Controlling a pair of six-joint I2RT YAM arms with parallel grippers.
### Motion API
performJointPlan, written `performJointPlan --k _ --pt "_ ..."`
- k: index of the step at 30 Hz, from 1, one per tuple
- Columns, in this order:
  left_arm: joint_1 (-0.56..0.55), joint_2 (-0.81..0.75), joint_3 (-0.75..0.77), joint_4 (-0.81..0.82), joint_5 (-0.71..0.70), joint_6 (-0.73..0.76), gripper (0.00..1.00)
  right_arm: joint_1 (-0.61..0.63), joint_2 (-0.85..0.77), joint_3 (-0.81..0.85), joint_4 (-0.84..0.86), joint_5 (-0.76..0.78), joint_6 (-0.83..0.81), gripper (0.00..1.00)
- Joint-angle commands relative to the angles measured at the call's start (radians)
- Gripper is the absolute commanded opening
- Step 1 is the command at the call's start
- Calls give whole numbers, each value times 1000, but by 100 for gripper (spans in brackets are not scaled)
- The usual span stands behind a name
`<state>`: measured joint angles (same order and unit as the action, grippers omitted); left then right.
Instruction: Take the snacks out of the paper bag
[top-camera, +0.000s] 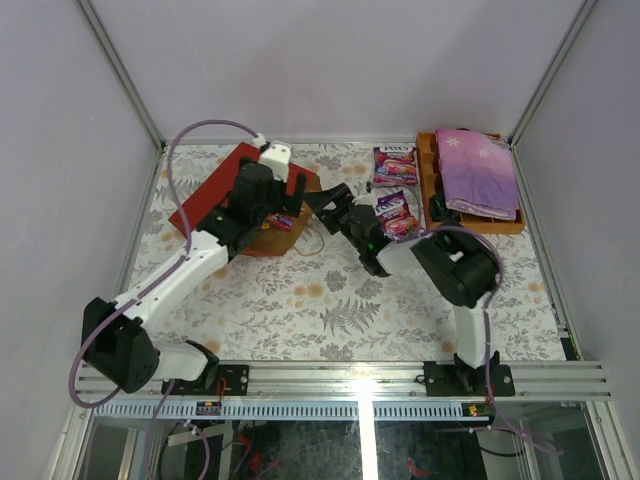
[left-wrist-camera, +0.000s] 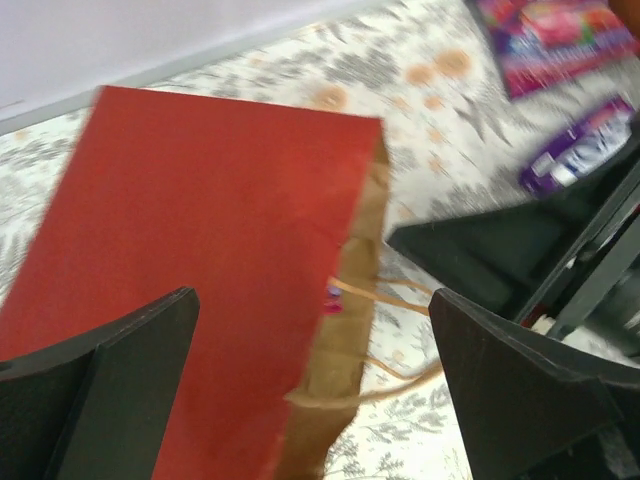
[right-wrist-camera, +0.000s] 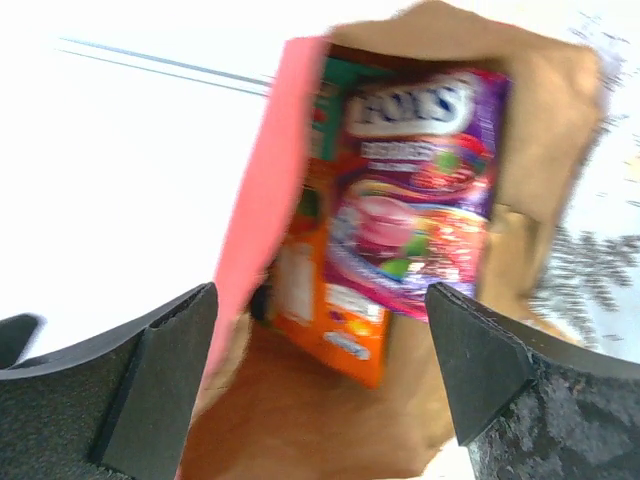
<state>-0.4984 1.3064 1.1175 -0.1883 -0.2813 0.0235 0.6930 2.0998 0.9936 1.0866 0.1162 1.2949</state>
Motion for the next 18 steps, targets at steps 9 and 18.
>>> performJointPlan --k 9,18 --pt "-71 19 -49 36 -6 94 100 -56 -291 -254 78 95 15 95" --pt "-74 -65 -122 121 -100 29 100 -56 -203 -226 132 26 66 94"
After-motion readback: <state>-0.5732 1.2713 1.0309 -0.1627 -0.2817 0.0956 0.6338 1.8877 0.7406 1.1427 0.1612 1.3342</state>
